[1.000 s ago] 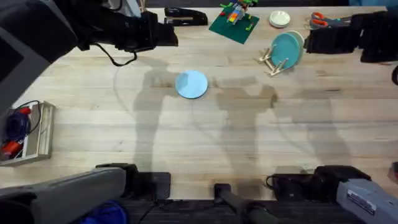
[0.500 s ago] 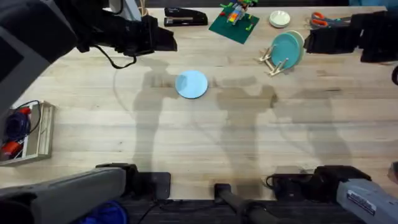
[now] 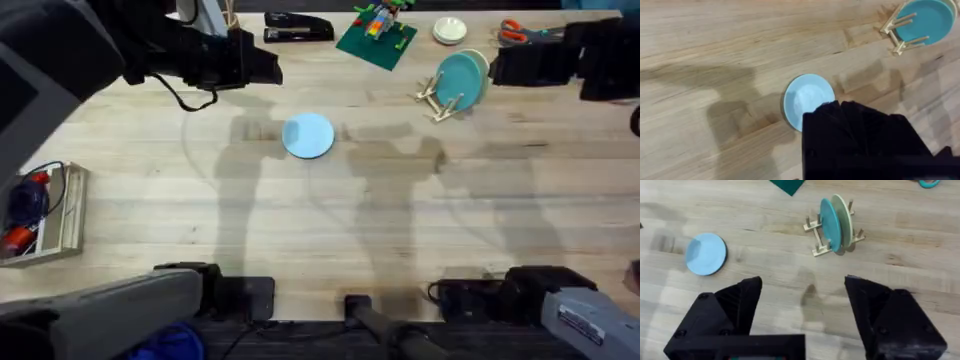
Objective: Pick up the plates from the table one by one and place each into a slot on the dish rack.
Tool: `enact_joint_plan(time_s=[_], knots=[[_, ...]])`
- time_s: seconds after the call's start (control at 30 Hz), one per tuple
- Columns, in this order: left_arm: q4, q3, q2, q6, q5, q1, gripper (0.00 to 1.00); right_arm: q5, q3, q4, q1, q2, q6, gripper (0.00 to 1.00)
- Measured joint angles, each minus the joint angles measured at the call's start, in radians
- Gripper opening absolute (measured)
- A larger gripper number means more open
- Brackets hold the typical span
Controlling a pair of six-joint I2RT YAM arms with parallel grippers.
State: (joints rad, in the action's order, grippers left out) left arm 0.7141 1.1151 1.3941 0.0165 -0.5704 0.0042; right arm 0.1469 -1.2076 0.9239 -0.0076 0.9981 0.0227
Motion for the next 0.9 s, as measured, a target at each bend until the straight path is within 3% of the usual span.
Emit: enact_joint_plan(time_s=[0.3, 0.33, 0.9], knots=[[-0.055, -0.041, 0.000, -0.010, 0.017, 0.000, 0.042, 0.000, 0.000, 0.000, 0.000, 0.000, 0.000, 0.993], [-0.080, -0.091, 0.000, -0.010, 0.017, 0.000, 0.042, 0.000, 0.000, 0.000, 0.000, 0.000, 0.000, 0.994], [-0.223, -0.284, 0.000, -0.010, 0.017, 0.000, 0.042, 0.000, 0.000, 0.000, 0.000, 0.000, 0.000, 0.995]])
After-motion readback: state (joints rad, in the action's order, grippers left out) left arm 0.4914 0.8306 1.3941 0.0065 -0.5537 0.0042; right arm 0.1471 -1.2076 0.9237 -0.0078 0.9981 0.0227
